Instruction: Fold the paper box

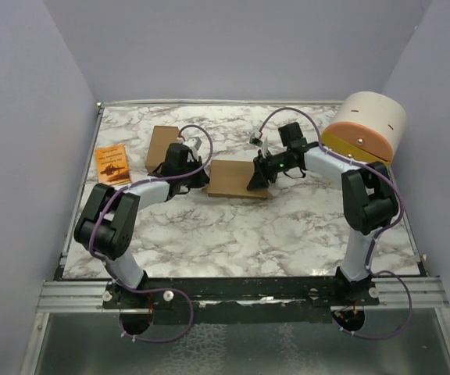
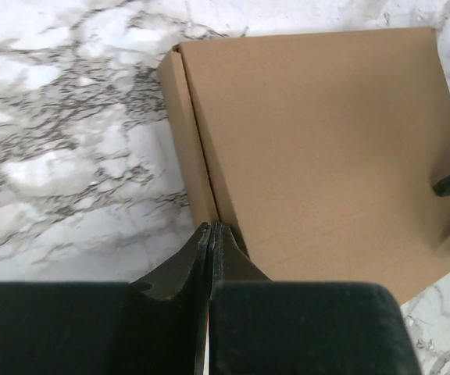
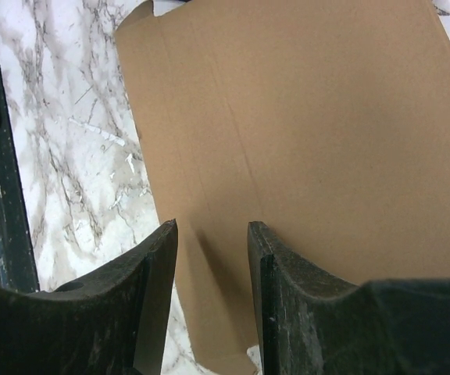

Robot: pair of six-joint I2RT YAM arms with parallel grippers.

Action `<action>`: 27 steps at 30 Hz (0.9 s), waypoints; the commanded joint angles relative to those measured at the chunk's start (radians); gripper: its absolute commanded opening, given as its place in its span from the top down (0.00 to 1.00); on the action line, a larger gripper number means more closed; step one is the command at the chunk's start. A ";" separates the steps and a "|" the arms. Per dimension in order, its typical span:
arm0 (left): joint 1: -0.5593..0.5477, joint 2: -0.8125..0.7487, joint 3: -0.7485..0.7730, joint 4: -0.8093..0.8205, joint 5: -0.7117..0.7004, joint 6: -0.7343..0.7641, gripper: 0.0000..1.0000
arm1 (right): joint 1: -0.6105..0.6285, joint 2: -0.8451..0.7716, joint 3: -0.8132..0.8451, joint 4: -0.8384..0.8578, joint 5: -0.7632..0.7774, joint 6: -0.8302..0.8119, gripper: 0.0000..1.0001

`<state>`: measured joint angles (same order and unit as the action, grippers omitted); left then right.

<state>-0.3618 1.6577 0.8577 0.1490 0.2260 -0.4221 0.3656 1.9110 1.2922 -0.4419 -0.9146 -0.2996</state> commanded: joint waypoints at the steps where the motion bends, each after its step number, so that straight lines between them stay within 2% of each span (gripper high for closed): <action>1: 0.000 0.073 0.004 0.112 0.234 -0.045 1.00 | 0.001 0.038 0.033 -0.019 -0.023 0.008 0.59; 5: 0.003 0.048 -0.034 0.151 0.253 -0.066 1.00 | 0.001 0.044 0.030 -0.021 -0.010 0.010 0.59; 7: 0.007 0.044 -0.024 0.113 0.239 -0.054 1.00 | 0.001 0.051 0.033 -0.024 -0.003 0.012 0.59; 12: 0.024 -0.027 0.001 -0.061 0.016 0.009 1.00 | 0.001 0.048 0.030 -0.025 0.040 0.017 0.58; 15: 0.033 -0.093 -0.016 -0.077 -0.064 0.014 1.00 | 0.001 0.066 0.028 -0.029 0.068 0.017 0.59; 17: 0.033 -0.133 -0.031 -0.039 -0.020 0.004 0.99 | 0.001 0.092 0.037 -0.044 0.081 0.010 0.59; 22: 0.021 -0.107 -0.059 0.175 0.265 -0.096 0.98 | 0.001 0.104 0.041 -0.054 0.079 0.004 0.59; 24: 0.003 -0.038 -0.037 0.183 0.315 -0.102 0.98 | 0.000 0.099 0.042 -0.053 0.077 0.002 0.59; 27: -0.018 0.043 -0.015 0.142 0.315 -0.081 0.99 | -0.003 0.095 0.042 -0.056 0.056 -0.003 0.58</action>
<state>-0.3515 1.5925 0.8234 0.2806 0.4324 -0.4923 0.3653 1.9919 1.3247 -0.4652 -0.8898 -0.2855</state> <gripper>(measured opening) 0.018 0.414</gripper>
